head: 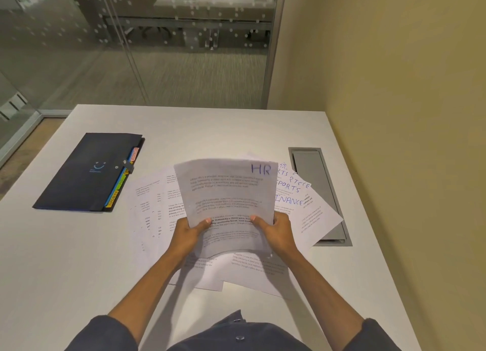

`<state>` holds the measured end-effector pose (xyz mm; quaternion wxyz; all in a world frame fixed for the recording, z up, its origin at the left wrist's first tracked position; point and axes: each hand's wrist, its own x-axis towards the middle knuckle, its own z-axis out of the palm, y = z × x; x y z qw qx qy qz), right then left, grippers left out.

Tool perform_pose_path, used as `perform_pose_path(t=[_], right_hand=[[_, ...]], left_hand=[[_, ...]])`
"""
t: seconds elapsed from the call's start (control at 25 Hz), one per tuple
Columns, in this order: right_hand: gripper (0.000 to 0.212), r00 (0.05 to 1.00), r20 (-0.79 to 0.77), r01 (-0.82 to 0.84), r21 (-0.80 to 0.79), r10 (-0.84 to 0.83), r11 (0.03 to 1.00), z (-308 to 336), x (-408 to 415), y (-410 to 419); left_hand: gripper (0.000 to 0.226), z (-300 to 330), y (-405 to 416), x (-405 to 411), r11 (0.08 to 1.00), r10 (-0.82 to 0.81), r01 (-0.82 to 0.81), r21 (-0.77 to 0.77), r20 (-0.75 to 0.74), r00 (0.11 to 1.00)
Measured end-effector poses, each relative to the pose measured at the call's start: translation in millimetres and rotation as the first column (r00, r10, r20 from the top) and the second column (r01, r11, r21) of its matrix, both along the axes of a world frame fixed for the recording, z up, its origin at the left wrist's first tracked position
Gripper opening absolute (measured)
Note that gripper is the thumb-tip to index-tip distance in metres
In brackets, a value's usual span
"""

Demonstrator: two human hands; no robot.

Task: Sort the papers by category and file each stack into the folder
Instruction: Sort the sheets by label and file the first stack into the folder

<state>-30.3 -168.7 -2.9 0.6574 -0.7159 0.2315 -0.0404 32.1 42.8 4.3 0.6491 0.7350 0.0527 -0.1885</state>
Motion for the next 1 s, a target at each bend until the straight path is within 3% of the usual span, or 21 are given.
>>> perform_pose_path(t=[0.2,0.4,0.52,0.68,0.8,0.92,1.0], right_hand=[[0.024,0.997,0.069,0.036,0.044,-0.039,0.998,7.4,13.3,9.0],[0.027,0.997,0.025,0.069,0.116,-0.072,0.991,-5.7,29.1,9.3],[0.028,0.997,-0.04,0.078,0.16,-0.073,0.984,-10.0,36.9,7.9],[0.019,0.996,-0.093,0.036,0.255,-0.013,0.966,-17.8,55.8,13.4],[0.034,0.969,-0.237,0.118,0.183,-0.072,0.976,-15.8,79.5,20.7],[0.016,0.955,-0.283,0.134,0.14,-0.091,0.981,-19.6,99.7,31.9],[0.012,0.952,-0.297,0.083,0.004,-0.078,0.997,-29.7,111.7,43.6]], left_hand=[[0.014,9.5,4.7,11.9,0.996,0.043,-0.05,-0.072,-0.098,0.994],[0.023,10.1,11.2,26.0,0.984,0.001,-0.048,-0.169,-0.269,0.963],[0.025,8.0,14.2,30.9,0.982,-0.052,-0.002,-0.189,-0.28,0.959],[0.031,0.6,31.5,41.2,0.988,0.005,-0.046,-0.149,-0.264,0.964],[0.029,0.0,53.0,50.5,0.985,0.059,-0.102,-0.139,-0.279,0.958],[0.031,0.6,81.7,62.5,0.982,0.096,-0.138,-0.131,-0.284,0.954],[0.032,0.6,103.8,72.3,0.982,0.117,-0.154,-0.112,-0.281,0.953]])
